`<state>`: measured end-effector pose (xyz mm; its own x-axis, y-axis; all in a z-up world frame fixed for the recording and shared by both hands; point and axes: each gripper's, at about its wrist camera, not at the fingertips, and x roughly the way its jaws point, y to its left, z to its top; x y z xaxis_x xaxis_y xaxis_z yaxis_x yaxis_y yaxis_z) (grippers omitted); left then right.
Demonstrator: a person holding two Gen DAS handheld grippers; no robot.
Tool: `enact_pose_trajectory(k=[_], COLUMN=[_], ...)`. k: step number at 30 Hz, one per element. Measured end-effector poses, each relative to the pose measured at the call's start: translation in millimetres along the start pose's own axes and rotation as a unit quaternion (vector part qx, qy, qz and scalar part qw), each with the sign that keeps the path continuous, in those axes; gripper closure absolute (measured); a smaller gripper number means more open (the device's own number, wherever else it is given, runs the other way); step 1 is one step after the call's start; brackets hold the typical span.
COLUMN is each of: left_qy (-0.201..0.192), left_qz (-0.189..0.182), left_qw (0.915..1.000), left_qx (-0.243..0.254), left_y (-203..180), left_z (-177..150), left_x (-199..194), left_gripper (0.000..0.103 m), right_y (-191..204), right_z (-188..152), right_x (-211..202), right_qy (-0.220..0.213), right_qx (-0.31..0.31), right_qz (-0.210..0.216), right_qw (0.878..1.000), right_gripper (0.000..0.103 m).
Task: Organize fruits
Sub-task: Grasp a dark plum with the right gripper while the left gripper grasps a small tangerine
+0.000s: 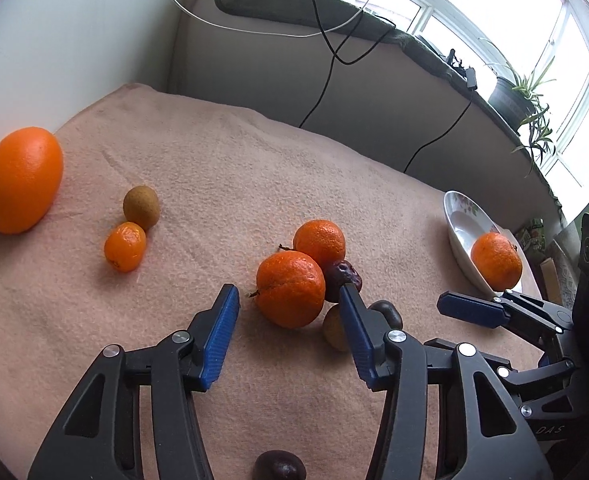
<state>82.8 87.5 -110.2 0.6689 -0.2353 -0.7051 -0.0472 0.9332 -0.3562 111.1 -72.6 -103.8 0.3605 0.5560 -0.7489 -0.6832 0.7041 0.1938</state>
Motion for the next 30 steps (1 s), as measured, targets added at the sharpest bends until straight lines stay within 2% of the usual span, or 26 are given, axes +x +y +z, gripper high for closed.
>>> enact_pose_trajectory(k=[3, 7, 12, 18, 20, 23, 30], left_qy=[0.008, 0.018, 0.026, 0.022, 0.019, 0.018, 0.012], left_qz=[-0.012, -0.023, -0.04, -0.042, -0.041, -0.04, -0.04], left_qw=[0.9999, 0.9996, 0.9988, 0.9988, 0.9989, 0.9989, 0.999], left_qx=[-0.003, -0.003, -0.012, -0.011, -0.013, -0.013, -0.015], left_y=[3.1, 6.0, 10.0, 9.5, 9.7, 11.4, 11.6], left_z=[2.7, 4.1, 5.7, 5.3, 6.0, 5.5, 5.0], left_x=[3.5, 7.3, 8.7, 7.2, 6.0, 4.8, 2.2], left_gripper=[0.053, 0.062, 0.064, 0.066, 0.066, 0.066, 0.066], right_y=[1.4, -1.3, -7.6, -10.9, -12.4, -17.3, -26.1], right_z=[3.6, 9.3, 13.3, 14.7, 14.2, 13.3, 11.6], right_x=[9.5, 24.9, 36.3, 39.9, 39.8, 39.9, 37.8], right_qy=[0.01, 0.026, 0.039, 0.041, 0.044, 0.047, 0.046], right_qx=[-0.002, 0.004, 0.013, 0.022, 0.026, 0.038, 0.061], right_qz=[0.009, 0.017, 0.026, 0.04, 0.048, 0.064, 0.084], right_qw=[1.0, 1.0, 0.999, 0.998, 0.998, 0.996, 0.994], right_gripper=[0.046, 0.053, 0.055, 0.057, 0.068, 0.072, 0.073])
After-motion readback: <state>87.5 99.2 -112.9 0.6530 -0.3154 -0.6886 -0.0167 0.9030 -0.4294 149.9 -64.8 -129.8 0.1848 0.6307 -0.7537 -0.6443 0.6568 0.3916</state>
